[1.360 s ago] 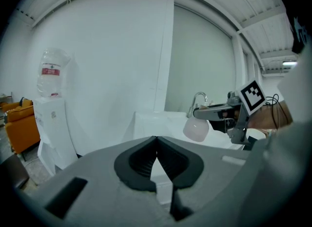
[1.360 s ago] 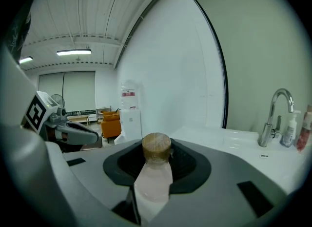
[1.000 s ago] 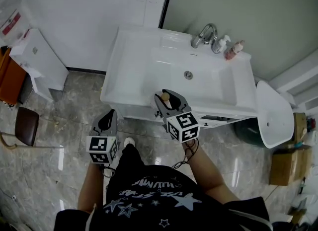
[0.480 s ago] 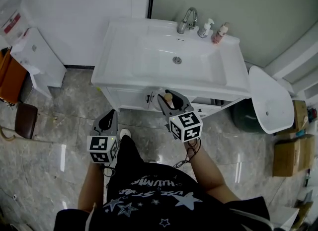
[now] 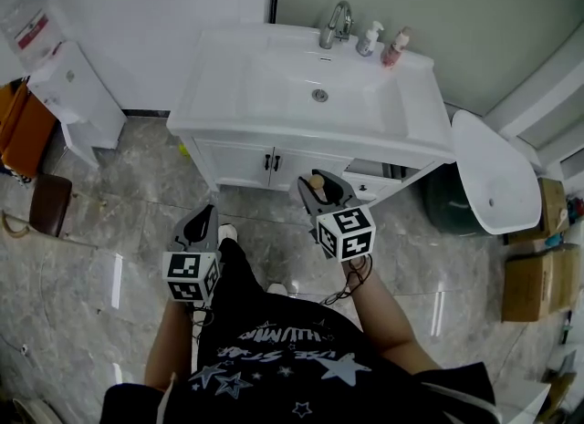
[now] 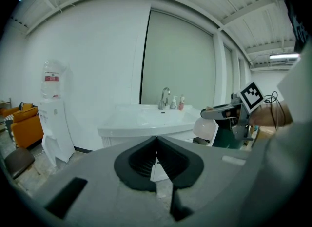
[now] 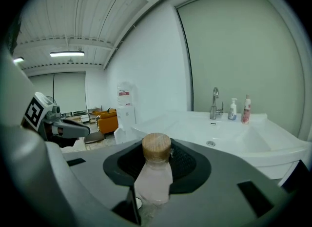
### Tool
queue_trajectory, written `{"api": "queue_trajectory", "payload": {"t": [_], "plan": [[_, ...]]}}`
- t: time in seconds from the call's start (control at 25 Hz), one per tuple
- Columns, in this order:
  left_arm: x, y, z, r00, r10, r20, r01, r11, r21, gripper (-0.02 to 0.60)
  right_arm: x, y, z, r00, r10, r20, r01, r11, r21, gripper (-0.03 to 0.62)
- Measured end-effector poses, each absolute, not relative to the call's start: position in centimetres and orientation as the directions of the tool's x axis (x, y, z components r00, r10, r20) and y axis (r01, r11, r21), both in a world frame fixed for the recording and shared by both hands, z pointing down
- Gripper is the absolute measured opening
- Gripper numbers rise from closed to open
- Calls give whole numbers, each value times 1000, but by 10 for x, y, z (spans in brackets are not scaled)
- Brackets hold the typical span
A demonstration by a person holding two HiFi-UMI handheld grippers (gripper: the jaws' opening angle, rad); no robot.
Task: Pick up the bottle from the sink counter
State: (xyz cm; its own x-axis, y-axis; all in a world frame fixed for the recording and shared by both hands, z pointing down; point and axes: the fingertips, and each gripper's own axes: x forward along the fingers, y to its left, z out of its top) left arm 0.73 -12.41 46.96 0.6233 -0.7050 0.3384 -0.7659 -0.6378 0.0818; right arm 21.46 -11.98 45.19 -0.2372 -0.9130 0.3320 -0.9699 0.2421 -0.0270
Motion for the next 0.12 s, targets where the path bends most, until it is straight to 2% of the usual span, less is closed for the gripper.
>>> {"api": "queue_trajectory", "payload": {"t": [0.12], "plan": [[9, -108, 471, 624, -702, 344, -764, -640, 79, 17, 216, -105, 453, -238, -913, 333, -970, 241, -31, 135]]}}
